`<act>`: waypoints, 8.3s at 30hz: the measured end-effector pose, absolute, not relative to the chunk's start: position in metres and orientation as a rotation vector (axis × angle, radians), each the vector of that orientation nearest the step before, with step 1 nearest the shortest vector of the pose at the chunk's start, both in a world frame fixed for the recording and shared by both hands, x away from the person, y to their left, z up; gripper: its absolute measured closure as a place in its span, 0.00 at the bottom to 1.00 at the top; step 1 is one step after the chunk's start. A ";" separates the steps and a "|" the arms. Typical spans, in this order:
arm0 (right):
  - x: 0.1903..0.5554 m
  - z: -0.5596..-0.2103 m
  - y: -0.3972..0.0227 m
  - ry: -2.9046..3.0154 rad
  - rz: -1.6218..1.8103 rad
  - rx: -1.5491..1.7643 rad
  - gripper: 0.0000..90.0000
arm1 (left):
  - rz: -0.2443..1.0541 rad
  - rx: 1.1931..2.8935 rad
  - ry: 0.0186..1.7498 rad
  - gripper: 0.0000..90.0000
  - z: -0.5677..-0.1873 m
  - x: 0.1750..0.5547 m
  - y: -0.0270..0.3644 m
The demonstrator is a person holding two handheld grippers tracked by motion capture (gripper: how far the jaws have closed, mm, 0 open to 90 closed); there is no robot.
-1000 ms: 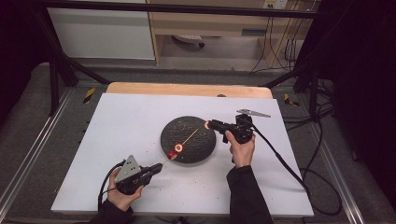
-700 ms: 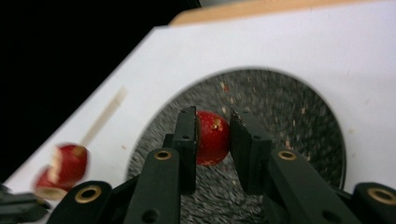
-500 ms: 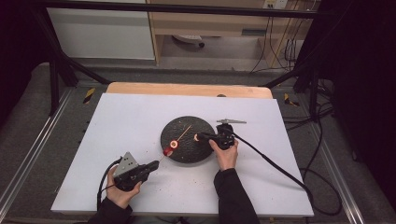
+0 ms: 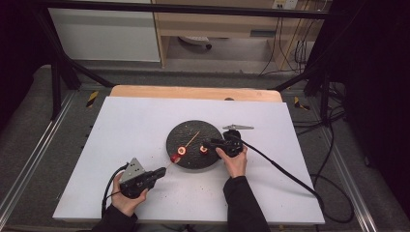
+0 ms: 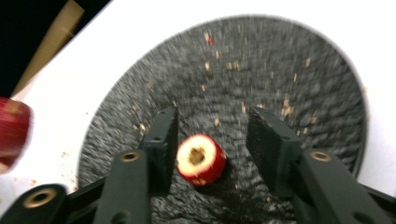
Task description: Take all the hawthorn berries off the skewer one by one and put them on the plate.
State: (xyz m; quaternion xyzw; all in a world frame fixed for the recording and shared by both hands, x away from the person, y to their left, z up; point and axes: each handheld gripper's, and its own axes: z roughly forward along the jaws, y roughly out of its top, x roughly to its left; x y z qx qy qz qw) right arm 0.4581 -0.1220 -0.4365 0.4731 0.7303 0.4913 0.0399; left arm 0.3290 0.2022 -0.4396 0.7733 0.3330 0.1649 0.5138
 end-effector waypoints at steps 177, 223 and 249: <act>0.392 -0.418 -0.112 2.405 1.591 1.196 0.03 | 0.396 1.874 0.745 0.98 -0.437 0.323 0.179; 0.379 -0.423 -0.120 2.372 1.798 1.287 0.66 | 0.360 1.919 0.640 0.98 -0.441 0.310 0.144; 0.411 -0.392 -0.174 2.165 1.787 1.389 0.66 | 0.354 1.912 0.638 0.98 -0.440 0.309 0.153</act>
